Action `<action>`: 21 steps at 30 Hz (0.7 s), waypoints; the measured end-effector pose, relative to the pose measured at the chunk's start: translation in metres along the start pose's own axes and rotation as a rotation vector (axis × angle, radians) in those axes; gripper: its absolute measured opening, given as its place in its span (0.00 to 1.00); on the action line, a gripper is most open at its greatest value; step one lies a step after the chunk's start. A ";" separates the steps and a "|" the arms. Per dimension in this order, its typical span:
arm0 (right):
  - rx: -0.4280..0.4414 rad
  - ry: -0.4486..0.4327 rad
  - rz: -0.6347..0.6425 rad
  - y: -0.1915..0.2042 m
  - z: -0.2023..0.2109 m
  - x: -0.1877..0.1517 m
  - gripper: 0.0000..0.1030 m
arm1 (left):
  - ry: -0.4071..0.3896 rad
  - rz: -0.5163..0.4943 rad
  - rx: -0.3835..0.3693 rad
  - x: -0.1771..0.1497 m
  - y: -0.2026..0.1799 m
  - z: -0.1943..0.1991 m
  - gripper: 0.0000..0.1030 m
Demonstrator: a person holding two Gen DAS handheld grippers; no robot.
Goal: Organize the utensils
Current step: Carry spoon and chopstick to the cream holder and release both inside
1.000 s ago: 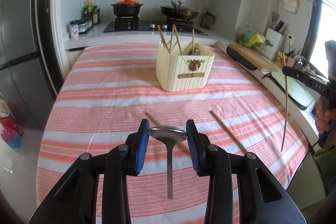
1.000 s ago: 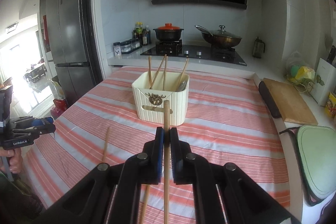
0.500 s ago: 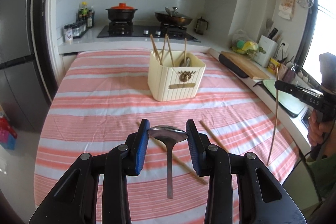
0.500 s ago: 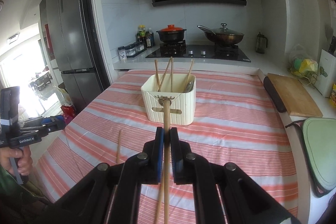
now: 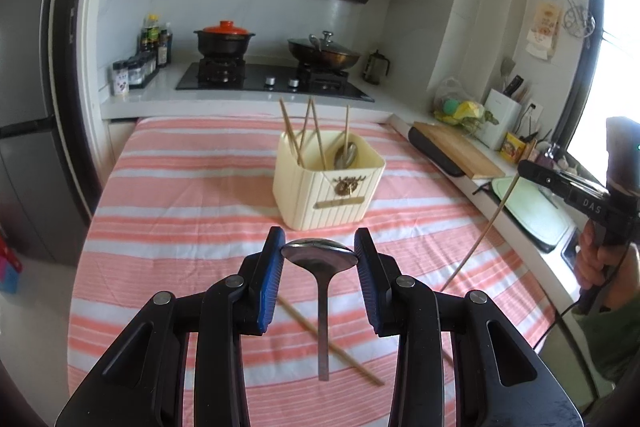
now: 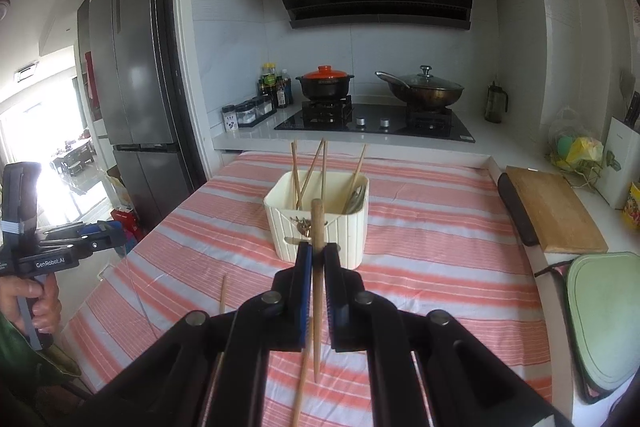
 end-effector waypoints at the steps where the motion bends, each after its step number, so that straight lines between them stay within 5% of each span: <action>1: -0.003 -0.015 0.008 0.000 0.001 0.009 0.06 | -0.009 -0.005 -0.006 0.012 0.000 0.002 0.35; 14: -0.074 -0.273 0.092 -0.001 -0.029 0.159 0.06 | -0.177 -0.011 0.017 0.194 -0.002 -0.028 0.35; 17: -0.076 -0.245 0.082 -0.007 -0.065 0.174 0.06 | -0.162 0.002 0.024 0.213 0.001 -0.062 0.35; 21: -0.051 -0.085 0.043 -0.021 -0.126 0.175 0.06 | -0.058 0.021 0.025 0.218 0.007 -0.123 0.35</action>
Point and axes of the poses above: each gripper's, at about its wrist camera, not at the fingertips, and z roughly against the way its jaws point, y to its left, x to its top, the point moved 1 cm from there along -z, roughly the way its jaws point, and after that the axes turned 12 degrees about y, right-handed, at the moved point
